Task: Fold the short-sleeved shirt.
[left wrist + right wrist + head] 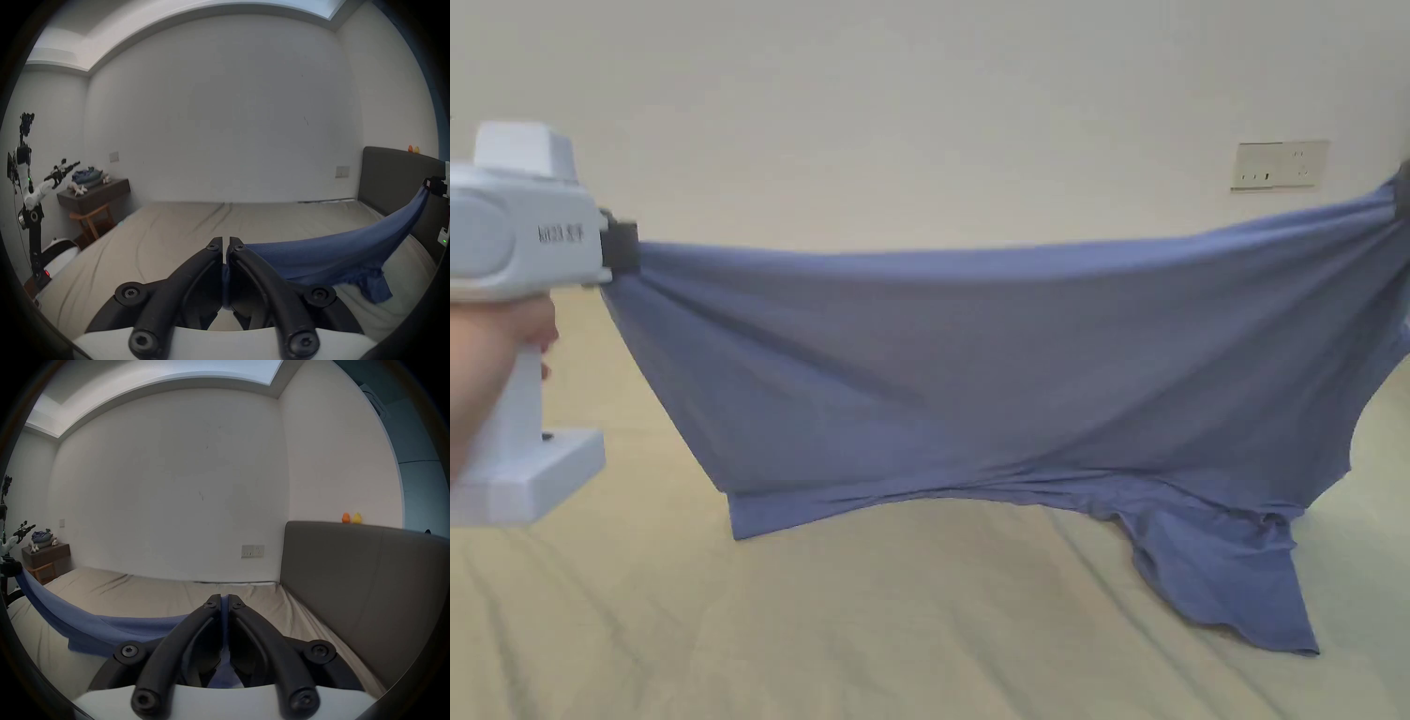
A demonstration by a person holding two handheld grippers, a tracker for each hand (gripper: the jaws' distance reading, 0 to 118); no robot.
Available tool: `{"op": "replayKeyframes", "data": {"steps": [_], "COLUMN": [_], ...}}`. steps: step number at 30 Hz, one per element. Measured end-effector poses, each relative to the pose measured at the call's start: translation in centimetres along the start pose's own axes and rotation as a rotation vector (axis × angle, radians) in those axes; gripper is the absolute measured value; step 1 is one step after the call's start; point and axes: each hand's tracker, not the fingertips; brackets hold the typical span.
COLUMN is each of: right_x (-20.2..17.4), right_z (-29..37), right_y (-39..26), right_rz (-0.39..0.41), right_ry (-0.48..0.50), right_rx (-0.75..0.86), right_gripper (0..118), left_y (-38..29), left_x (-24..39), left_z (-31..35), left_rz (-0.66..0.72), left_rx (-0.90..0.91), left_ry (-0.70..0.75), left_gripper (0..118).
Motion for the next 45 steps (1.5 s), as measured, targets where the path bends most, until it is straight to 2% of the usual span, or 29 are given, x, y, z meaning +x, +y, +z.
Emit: {"op": "replayKeyframes", "data": {"steps": [2, 4, 11, 15, 18, 23, 26, 29, 31, 33, 34, 35, 37, 40, 45], "right_x": [0.5, 0.4, -0.2, -1.0, -1.1, 0.9, 1.1, 0.6, 0.4, 0.0, -0.3, 0.7, 1.0, 1.9, 1.9], "right_z": [1.9, 3.8, 16.1, 23.3, 28.4, 35.6, 40.3, 44.5, 46.1, 47.0, 47.2, 46.7, 46.5, 46.1, 46.1], "right_y": [-2.3, -4.2, -10.4, -13.3, -15.6, -18.8, -20.1, -21.9, -23.5, -25.7, -26.1, -27.7, -28.8, -30.1, -31.7], "right_rz": [-0.023, -0.084, -0.034, -0.048, -0.028, -0.088, -0.008, 0.011, 0.048, 0.033, 0.076, 0.052, 0.099, 0.07, 0.095], "right_ry": [0.005, 0.018, 0.088, 0.102, 0.106, 0.112, 0.137, 0.138, 0.141, 0.124, 0.126, 0.126, 0.102, 0.112, 0.107], "right_rx": [-0.016, -0.076, -0.097, -0.136, -0.164, -0.195, -0.2, -0.229, -0.263, -0.38, -0.355, -0.437, -0.448, -0.488, -0.53], "right_gripper": [4, 4, 4, 4, 4, 4, 4, 4, 4, 4, 4, 4, 4, 4, 4], "left_y": [-2.6, -4.7, -12.7, -17.0, -19.6, -22.4, -23.7, -25.7, -27.7, -29.6, -30.4, -31.1, -32.0, -32.8, -34.2], "left_x": [-0.3, -0.3, -0.7, -1.9, -2.5, -3.9, -4.6, -4.8, -4.4, -4.0, -3.8, -3.7, -3.7, -3.3, -3.2], "left_z": [1.3, 3.3, 13.2, 18.1, 22.7, 30.2, 34.2, 37.2, 38.2, 38.3, 38.2, 38.2, 38.0, 37.8, 37.2], "left_rz": [0.053, 0.048, 0.052, 0.065, 0.076, 0.081, 0.087, 0.082, 0.057, 0.014, 0.015, 0.024, 0.035, 0.017, -0.026], "left_rx": [-0.049, -0.053, -0.12, -0.141, -0.161, -0.174, -0.181, -0.212, -0.283, -0.337, -0.366, -0.392, -0.417, -0.47, -0.516], "left_ry": [-0.018, -0.021, -0.04, -0.062, -0.083, -0.133, -0.164, -0.196, -0.198, -0.2, -0.197, -0.202, -0.211, -0.224, -0.23], "left_gripper": [1, 1, 1, 1, 1, 1, 1, 1, 1, 1, 1, 1, 1, 1, 1]}}
